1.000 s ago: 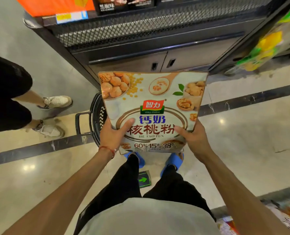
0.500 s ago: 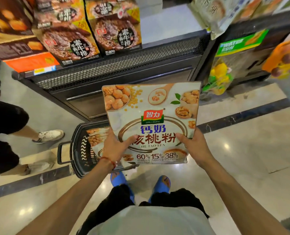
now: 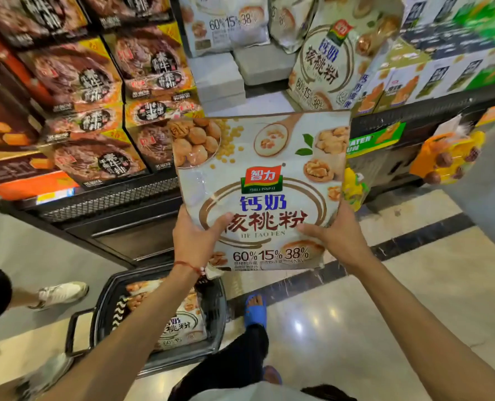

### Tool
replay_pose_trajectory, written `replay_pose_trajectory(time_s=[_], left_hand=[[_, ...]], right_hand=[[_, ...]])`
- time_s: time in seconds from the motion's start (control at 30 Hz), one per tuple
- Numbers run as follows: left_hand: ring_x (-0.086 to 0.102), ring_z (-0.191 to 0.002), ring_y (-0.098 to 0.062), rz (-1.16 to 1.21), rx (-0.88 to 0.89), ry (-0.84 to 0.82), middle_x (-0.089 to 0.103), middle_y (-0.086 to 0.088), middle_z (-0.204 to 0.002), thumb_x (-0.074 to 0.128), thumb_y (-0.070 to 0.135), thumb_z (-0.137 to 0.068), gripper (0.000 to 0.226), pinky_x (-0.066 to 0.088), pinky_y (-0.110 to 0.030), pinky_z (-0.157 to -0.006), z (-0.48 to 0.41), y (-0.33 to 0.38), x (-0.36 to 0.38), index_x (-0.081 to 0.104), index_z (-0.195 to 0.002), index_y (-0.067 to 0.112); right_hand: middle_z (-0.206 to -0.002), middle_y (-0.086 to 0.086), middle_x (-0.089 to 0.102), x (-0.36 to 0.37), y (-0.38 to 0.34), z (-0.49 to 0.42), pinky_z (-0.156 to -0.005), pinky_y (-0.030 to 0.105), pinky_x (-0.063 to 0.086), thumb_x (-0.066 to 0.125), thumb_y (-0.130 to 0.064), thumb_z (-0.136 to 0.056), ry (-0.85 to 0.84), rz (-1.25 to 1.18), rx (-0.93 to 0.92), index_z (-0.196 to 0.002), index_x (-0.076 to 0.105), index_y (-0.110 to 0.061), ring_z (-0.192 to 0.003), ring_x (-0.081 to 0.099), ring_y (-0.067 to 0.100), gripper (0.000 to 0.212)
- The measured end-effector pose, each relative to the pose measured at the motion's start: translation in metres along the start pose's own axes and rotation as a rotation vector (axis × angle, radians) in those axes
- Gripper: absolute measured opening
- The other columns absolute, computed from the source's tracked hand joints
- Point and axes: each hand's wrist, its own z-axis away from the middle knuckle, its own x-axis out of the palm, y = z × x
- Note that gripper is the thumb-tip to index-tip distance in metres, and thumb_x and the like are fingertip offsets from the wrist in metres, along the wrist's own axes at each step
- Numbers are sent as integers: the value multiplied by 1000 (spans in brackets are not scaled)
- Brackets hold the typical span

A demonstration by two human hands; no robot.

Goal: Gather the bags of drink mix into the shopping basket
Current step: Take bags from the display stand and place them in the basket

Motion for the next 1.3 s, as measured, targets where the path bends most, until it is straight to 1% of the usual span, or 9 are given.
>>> replay_pose_trajectory(time_s=[0.17, 0.33, 0.53, 0.7, 0.8, 0.97, 1.03, 1.13, 1.3], left_hand=[[67, -107, -4, 53, 124, 78, 69, 10, -116, 90, 26, -72, 64, 56, -43, -97, -66, 47, 36, 52, -124, 24], [65, -117, -13, 92, 243, 124, 68, 5, -124, 92, 35, -69, 72, 52, -48, -102, -154, 93, 60, 54, -129, 23], [59, -126, -10, 138, 288, 133, 63, 9, -134, 90, 38, -71, 79, 48, -46, -108, -250, 139, 83, 48, -138, 27], [58, -126, -8, 137, 313, 198, 61, 7, -137, 88, 31, -76, 80, 48, -41, -108, -324, 169, 98, 44, -142, 21], [60, -124, -10, 149, 313, 259, 62, 5, -135, 88, 35, -74, 78, 50, -41, -106, -375, 186, 109, 46, -138, 20], [51, -108, 19, 122, 362, 367, 55, 18, -128, 86, 23, -79, 71, 37, 2, -94, -450, 207, 128, 45, -136, 15], [55, -106, 22, 99, 335, 410, 56, 28, -121, 86, 31, -78, 64, 45, -7, -95, -479, 207, 132, 46, -127, 27], [60, -124, -11, 86, 275, 455, 61, 8, -135, 85, 60, -69, 88, 52, -43, -102, -519, 198, 136, 45, -139, 25], [57, -129, -22, 140, 110, 430, 49, 3, -151, 84, 57, -70, 105, 53, -48, -100, -555, 195, 144, 23, -153, 40]], right_hand=[[-115, -2, 75, -9, -43, -79, -76, 25, 64, 90, 0, -73, 118, 14, -67, -130, 55, -8, -96, 75, 3, 67], [-102, -10, 73, -13, -90, -168, -68, 12, 57, 82, 12, -77, 172, -18, -148, -121, 58, -5, -85, 73, -7, 54], [-118, 1, 76, -10, -132, -275, -91, 50, 61, 90, -10, -76, 212, 4, -203, -130, 57, -15, -108, 74, 18, 64], [-113, -6, 74, 2, -172, -358, -96, 45, 60, 90, -5, -75, 251, 15, -288, -120, 58, -22, -105, 73, 7, 57], [-117, 0, 74, 6, -188, -416, -93, 50, 61, 90, -9, -74, 230, 3, -300, -127, 56, -15, -107, 73, 15, 63], [-119, -1, 72, 22, -209, -512, -98, 49, 58, 92, -18, -68, 236, 30, -357, -125, 54, -22, -110, 71, 16, 69], [-120, -2, 72, 31, -214, -545, -100, 47, 57, 92, -21, -68, 216, 46, -377, -126, 53, -23, -110, 71, 14, 70], [-120, -2, 71, 41, -211, -588, -100, 45, 58, 92, -20, -70, 178, 64, -373, -129, 52, -21, -110, 70, 13, 70], [-128, -2, 66, 57, -201, -627, -105, 37, 54, 90, -16, -75, 132, 67, -355, -137, 47, -19, -117, 65, 11, 76]])
